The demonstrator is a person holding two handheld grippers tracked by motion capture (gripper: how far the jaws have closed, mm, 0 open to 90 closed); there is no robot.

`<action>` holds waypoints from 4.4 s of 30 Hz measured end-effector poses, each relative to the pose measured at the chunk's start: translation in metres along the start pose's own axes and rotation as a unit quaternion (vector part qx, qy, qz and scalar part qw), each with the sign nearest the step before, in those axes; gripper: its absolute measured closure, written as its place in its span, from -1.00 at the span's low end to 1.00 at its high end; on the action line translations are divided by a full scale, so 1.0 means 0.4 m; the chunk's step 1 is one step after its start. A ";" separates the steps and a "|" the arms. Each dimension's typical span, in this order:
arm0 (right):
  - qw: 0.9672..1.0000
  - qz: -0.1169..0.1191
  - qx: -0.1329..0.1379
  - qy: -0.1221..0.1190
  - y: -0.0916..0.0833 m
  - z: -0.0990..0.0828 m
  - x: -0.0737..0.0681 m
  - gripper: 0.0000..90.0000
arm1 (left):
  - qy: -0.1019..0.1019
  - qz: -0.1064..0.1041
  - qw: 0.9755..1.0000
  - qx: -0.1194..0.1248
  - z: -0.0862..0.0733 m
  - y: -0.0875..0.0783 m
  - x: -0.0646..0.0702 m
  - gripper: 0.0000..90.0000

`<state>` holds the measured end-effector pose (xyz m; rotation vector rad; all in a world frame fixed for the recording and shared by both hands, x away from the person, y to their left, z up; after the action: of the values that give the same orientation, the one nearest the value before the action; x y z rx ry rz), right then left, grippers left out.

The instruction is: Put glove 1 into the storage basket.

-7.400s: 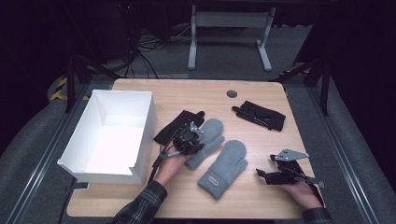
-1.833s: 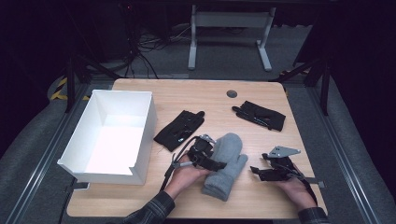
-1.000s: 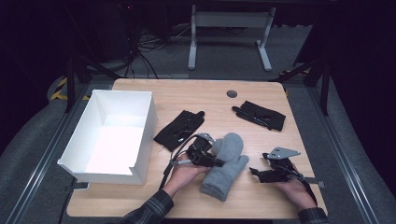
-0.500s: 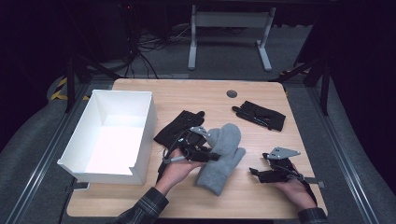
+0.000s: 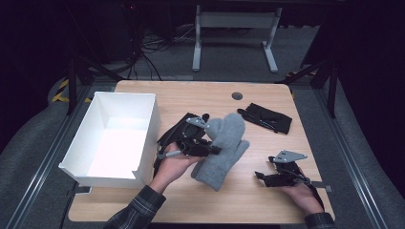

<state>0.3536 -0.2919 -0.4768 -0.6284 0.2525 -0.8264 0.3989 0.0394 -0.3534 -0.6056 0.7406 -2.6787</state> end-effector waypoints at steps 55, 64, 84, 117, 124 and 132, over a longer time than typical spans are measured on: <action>1.000 -0.006 0.000 0.005 0.000 0.000 0.001 -0.64 | -0.120 0.155 0.978 0.069 -0.131 -0.626 -0.216 0.71; 1.000 -0.007 0.000 0.006 0.000 0.000 0.001 -0.64 | -0.160 0.155 0.974 0.032 -0.213 -0.554 -0.281 0.71; 1.000 -0.007 0.000 0.006 0.000 0.000 0.001 -0.64 | -0.202 0.166 0.963 -0.065 -0.314 -0.409 -0.407 0.60; 1.000 -0.006 0.000 0.005 0.000 0.000 0.001 -0.65 | -0.101 0.208 0.973 0.017 -0.143 -0.439 -0.259 -0.57; 1.000 -0.006 0.000 0.006 0.000 0.000 0.001 -0.65 | -0.049 0.176 0.982 0.053 -0.085 -0.380 -0.191 -0.57; 1.000 -0.006 0.000 0.004 0.000 0.000 0.001 -0.65 | -0.042 0.150 0.985 0.073 -0.042 -0.319 -0.130 -0.59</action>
<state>0.3541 -0.2922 -0.4769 -0.6276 0.2577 -0.8400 0.4147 0.1713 -0.3137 -0.5193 0.5582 -2.3893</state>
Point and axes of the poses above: each handheld gripper's, and its own axes: y roughly forward along the jaws, z roughly out of its top, x roughly to its right, the point moved 1 cm from there along y, roughly forward along the jaws, and after that the axes turned 5 degrees about x, right-handed, at the moved point
